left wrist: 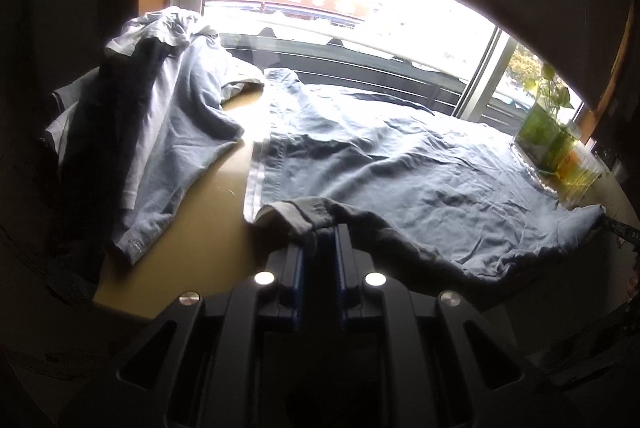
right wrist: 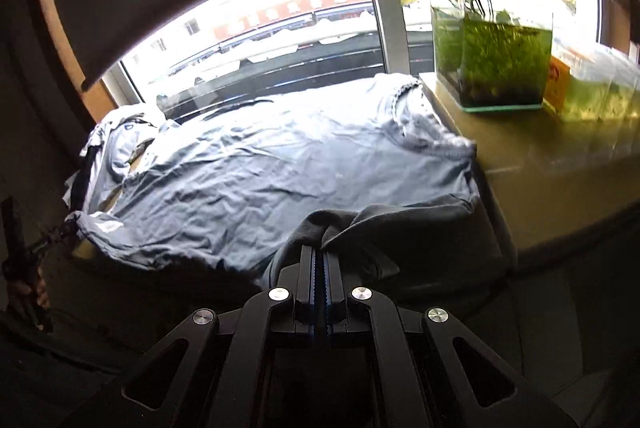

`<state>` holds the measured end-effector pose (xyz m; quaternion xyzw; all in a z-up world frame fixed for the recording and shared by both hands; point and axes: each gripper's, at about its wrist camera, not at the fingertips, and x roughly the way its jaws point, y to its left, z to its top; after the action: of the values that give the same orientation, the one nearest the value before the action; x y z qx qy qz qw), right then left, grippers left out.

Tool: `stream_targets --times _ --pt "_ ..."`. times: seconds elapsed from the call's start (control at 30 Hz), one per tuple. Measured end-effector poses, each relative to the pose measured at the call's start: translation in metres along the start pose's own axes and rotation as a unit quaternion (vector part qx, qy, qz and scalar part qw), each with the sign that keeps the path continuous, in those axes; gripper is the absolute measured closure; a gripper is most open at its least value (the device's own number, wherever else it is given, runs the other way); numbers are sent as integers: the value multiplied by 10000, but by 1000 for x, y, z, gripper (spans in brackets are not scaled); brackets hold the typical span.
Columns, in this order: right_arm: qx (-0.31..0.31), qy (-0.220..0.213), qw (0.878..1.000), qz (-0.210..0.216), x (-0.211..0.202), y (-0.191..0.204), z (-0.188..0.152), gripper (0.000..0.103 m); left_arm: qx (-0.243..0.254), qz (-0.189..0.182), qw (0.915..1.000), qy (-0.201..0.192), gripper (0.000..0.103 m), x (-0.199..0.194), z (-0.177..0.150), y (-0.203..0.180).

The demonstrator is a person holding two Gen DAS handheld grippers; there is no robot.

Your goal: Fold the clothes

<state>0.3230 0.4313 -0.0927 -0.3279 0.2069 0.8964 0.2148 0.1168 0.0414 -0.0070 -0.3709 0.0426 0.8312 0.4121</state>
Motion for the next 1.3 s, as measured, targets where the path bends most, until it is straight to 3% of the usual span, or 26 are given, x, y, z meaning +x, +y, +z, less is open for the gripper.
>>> stream_targets --times 0.07,0.13,0.27,0.33,0.43,0.57,0.63,0.67,0.73,0.8,0.93,1.0,1.07,1.13,1.23,1.3 --pt "-93 -102 9999 -15 -8 8 17 99 -76 92 9999 13 91 3 7 7" --pt "-165 -152 9997 -120 -33 -9 35 99 -262 159 9995 75 90 9 16 15" --pt "-51 10 10000 -54 -36 -40 79 99 -535 292 9980 182 90 25 40 22" --pt "-191 108 9997 83 -33 -57 104 99 -463 611 9968 212 90 40 55 18" --pt "-166 511 9985 123 13 -58 148 99 -420 1156 9908 564 90 76 77 15" --pt "92 882 9957 -273 81 -59 182 99 -876 1751 9757 988 83 113 92 28" --pt "269 996 9943 -279 94 -64 189 89 -805 1990 9728 869 81 110 100 25" --pt "318 1064 9935 -261 96 -66 191 88 -803 2165 9699 769 81 105 105 22" --pt "-5 1025 9947 -91 89 -63 189 87 -763 2526 9629 561 65 93 112 18" --pt "-221 1076 9938 191 78 -63 183 87 -843 2906 9524 385 66 83 118 19" --pt "-479 1412 9871 580 54 -78 156 87 -951 3268 9397 326 64 78 128 28" --pt "-725 1518 9844 518 47 -85 139 86 -785 3125 9462 308 65 75 132 18" --pt "-792 1721 9794 696 46 -91 124 86 -458 3174 9470 201 65 72 129 -5" --pt "-821 1822 9752 949 42 -94 111 86 111 2838 9578 442 59 83 115 -37" --pt "-1106 1907 9731 674 41 -99 100 86 1082 3032 9428 866 56 115 85 -72" --pt "-1186 1959 9720 527 40 -105 96 87 1229 2934 9401 1223 58 138 69 -75"
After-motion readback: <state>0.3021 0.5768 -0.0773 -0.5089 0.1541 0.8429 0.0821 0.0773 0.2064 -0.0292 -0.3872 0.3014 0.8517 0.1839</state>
